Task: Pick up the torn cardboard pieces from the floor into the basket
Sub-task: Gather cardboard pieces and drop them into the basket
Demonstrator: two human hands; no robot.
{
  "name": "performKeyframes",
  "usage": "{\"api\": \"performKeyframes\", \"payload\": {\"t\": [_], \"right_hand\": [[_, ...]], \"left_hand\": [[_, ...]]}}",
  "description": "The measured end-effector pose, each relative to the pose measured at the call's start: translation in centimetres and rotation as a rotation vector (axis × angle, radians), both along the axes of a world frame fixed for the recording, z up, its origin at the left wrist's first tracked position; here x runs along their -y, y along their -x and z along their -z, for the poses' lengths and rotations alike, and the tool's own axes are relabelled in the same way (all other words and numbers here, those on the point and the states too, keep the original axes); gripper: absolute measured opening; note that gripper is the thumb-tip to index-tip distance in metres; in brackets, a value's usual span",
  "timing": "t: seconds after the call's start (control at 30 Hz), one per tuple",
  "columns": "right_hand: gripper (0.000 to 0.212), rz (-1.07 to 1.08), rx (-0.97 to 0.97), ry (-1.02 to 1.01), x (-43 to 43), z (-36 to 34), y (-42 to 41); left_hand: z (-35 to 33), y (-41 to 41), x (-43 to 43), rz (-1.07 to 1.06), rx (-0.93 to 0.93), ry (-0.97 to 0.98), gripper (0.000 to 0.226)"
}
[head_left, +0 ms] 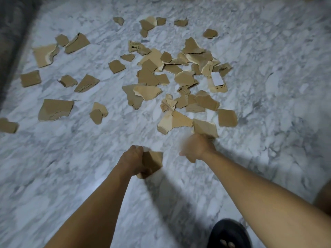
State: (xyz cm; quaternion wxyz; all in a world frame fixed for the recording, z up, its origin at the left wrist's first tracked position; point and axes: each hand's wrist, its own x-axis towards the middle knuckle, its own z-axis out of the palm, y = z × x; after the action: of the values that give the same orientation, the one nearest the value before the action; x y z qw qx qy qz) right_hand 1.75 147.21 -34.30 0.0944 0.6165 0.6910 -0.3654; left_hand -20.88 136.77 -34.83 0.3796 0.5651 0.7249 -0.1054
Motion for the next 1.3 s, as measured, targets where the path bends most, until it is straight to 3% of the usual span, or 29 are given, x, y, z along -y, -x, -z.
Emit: {"api": "performKeyframes", "payload": {"t": [0.07, 0.13, 0.23, 0.4, 0.63, 0.83, 0.93, 1.1, 1.23, 1.3], "right_hand": [[0.061, 0.061, -0.053, -0.040, -1.6, -1.4, -1.3], [0.065, 0.095, -0.071, -0.102, -3.8, -2.7, -2.6], [0.070, -0.018, 0.009, -0.143, -6.7, -4.4, -4.4], [0.054, -0.253, 0.151, -0.085, -7.6, -5.5, -6.0], [0.033, -0.300, 0.066, -0.059, -8.1, -1.9, -6.0], [0.065, -0.411, 0.074, -0.096, -8.7, 0.3, -6.2], [0.099, -0.319, 0.076, -0.101, -9.1, 0.9, -6.1], [0.116, -0.196, 0.117, -0.040, -8.8, 1.9, -5.2], [0.088, -0.115, 0.102, -0.058, -8.8, 2.4, -4.9], [0.067, -0.056, 0.063, -0.054, -8.1, 2.8, -4.8]], "left_hand": [[-1.1, -0.2, -0.7, -0.033, 0.108, 0.032, 0.045], [-2.3, -0.7, -1.6, -0.081, 0.143, 0.058, 0.046], [-3.9, -1.7, -4.5, -0.077, 0.136, 0.029, 0.044], [-7.1, -3.7, -9.5, 0.236, -0.224, -0.062, 0.070], [-4.8, -6.2, -14.0, 0.555, -0.334, -0.151, 0.092], [-0.8, -6.3, -15.3, 0.564, -0.272, -0.167, 0.106], [-0.6, -6.3, -15.9, 0.537, -0.253, -0.186, 0.102], [-0.4, -6.8, -16.6, 0.508, -0.343, -0.209, 0.116], [-0.6, -6.8, -15.9, 0.584, -0.454, -0.296, 0.075], [-0.9, -6.8, -15.4, 0.553, -0.443, -0.303, 0.072]]}}
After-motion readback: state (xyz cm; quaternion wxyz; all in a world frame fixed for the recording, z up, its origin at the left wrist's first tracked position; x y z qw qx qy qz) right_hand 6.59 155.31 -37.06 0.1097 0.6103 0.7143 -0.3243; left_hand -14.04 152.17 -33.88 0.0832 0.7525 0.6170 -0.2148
